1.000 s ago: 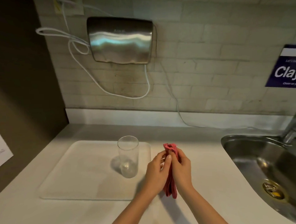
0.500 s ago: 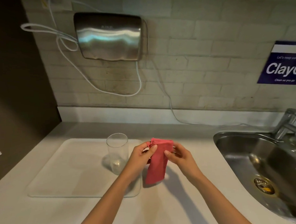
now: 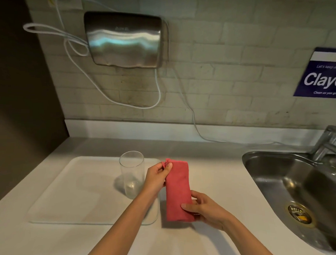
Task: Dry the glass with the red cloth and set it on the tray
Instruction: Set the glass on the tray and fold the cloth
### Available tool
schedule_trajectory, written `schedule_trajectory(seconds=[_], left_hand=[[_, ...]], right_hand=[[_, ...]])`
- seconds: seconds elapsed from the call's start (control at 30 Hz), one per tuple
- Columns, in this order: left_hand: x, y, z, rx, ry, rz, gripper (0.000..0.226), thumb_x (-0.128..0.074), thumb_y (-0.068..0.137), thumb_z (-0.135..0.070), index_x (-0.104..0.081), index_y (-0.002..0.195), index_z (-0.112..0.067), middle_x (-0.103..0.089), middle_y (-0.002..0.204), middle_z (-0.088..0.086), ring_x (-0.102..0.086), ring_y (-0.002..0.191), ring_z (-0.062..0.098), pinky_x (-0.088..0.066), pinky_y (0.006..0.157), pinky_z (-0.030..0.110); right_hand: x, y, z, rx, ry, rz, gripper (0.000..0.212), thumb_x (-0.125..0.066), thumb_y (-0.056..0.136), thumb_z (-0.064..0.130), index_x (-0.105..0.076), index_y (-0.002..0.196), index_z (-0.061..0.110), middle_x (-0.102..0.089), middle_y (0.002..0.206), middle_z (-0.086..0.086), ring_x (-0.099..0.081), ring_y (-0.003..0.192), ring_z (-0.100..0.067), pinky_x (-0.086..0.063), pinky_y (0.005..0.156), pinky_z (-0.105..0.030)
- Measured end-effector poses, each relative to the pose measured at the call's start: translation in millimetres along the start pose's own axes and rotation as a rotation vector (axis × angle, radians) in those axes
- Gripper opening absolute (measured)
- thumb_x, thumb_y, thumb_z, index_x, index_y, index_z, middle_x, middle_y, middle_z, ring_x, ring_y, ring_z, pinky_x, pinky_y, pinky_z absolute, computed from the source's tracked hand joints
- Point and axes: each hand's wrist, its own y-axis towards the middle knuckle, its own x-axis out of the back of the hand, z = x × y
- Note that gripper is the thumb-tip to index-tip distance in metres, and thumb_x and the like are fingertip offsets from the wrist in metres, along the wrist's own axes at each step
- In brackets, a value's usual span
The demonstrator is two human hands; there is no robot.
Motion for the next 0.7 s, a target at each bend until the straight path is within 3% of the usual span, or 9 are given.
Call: schedule_trajectory(seconds=[0.17, 0.23, 0.27, 0.33, 0.4, 0.43, 0.57, 0.7], left_hand=[[0.3, 12.4, 13.7, -0.017, 0.081, -0.01, 0.016, -0.057, 0.093, -0.023, -0.066, 0.085, -0.012, -0.065, 0.053, -0.014, -0.058, 0.049, -0.003, -0.046, 0.044, 0.013], [-1.7, 19.9, 17.4, -0.034, 0.121, -0.014, 0.014, -0.058, 0.093, -0.02, -0.066, 0.085, -0.011, -0.067, 0.058, -0.013, -0.06, 0.056, 0.003, -0.045, 0.048, 0.014], [-2.3, 23.8, 20.4, -0.037, 0.188, -0.025, 0.012, -0.059, 0.092, -0.018, -0.067, 0.089, -0.01, -0.069, 0.069, -0.006, -0.063, 0.067, 0.01, -0.046, 0.056, 0.016], [-2.0, 30.7, 31.4, -0.036, 0.502, -0.022, 0.024, -0.061, 0.091, -0.017, -0.064, 0.113, -0.008, -0.068, 0.104, 0.006, -0.063, 0.101, 0.023, -0.045, 0.078, 0.022], [0.4, 33.4, 47.4, -0.054, 0.877, 0.015, 0.052, -0.064, 0.088, -0.018, -0.046, 0.136, -0.007, -0.053, 0.136, 0.011, -0.044, 0.129, 0.026, -0.038, 0.102, 0.029], [1.2, 32.4, 53.9, -0.1, 0.989, 0.028, 0.058, -0.064, 0.088, -0.018, -0.041, 0.14, -0.009, -0.044, 0.144, 0.009, -0.035, 0.135, 0.025, -0.031, 0.109, 0.031], [1.7, 23.0, 66.1, -0.31, 1.149, 0.099, 0.036, -0.055, 0.091, -0.025, -0.056, 0.127, -0.019, -0.053, 0.134, -0.002, -0.036, 0.129, 0.018, -0.031, 0.106, 0.027], [3.3, 19.1, 70.8, -0.302, 1.295, 0.179, 0.041, -0.043, 0.097, -0.034, -0.05, 0.135, -0.021, -0.051, 0.143, -0.004, -0.033, 0.131, 0.02, -0.026, 0.108, 0.029]], right_hand=[[2.5, 0.6, -7.4, -0.011, 0.192, -0.016, 0.043, -0.068, 0.08, 0.003, -0.051, 0.118, -0.003, -0.07, 0.096, -0.019, -0.068, 0.08, -0.03, -0.057, 0.061, -0.032], [2.3, 5.2, -10.9, -0.03, 0.229, -0.06, 0.037, -0.066, 0.083, -0.001, -0.051, 0.116, -0.005, -0.069, 0.096, -0.02, -0.068, 0.078, -0.03, -0.058, 0.061, -0.035], [0.6, 8.0, -13.8, -0.041, 0.151, -0.119, 0.033, -0.065, 0.085, -0.001, -0.052, 0.115, -0.004, -0.068, 0.096, -0.02, -0.067, 0.079, -0.03, -0.059, 0.066, -0.038], [-0.2, 13.8, -20.0, -0.043, -0.374, -0.326, 0.029, -0.066, 0.086, 0.008, -0.056, 0.113, 0.001, -0.067, 0.098, -0.015, -0.064, 0.082, -0.025, -0.056, 0.079, -0.039], [-0.6, 16.4, -22.9, -0.006, -0.924, -0.456, 0.033, -0.063, 0.084, 0.021, -0.057, 0.114, 0.01, -0.064, 0.105, -0.007, -0.061, 0.088, -0.021, -0.051, 0.078, -0.03], [-1.3, 16.1, -21.9, 0.019, -1.063, -0.485, 0.035, -0.062, 0.083, 0.025, -0.055, 0.116, 0.014, -0.06, 0.107, -0.004, -0.059, 0.093, -0.02, -0.049, 0.075, -0.028], [-3.7, 15.9, -18.6, 0.131, -1.25, -0.501, 0.038, -0.059, 0.084, 0.032, -0.051, 0.12, 0.024, -0.051, 0.108, 0.002, -0.05, 0.101, -0.018, -0.047, 0.069, -0.028], [-10.0, 17.4, -16.8, 0.132, -1.43, -0.387, 0.035, -0.05, 0.09, 0.04, -0.055, 0.12, 0.023, -0.054, 0.117, 0.003, -0.046, 0.103, -0.022, -0.043, 0.082, -0.033]])
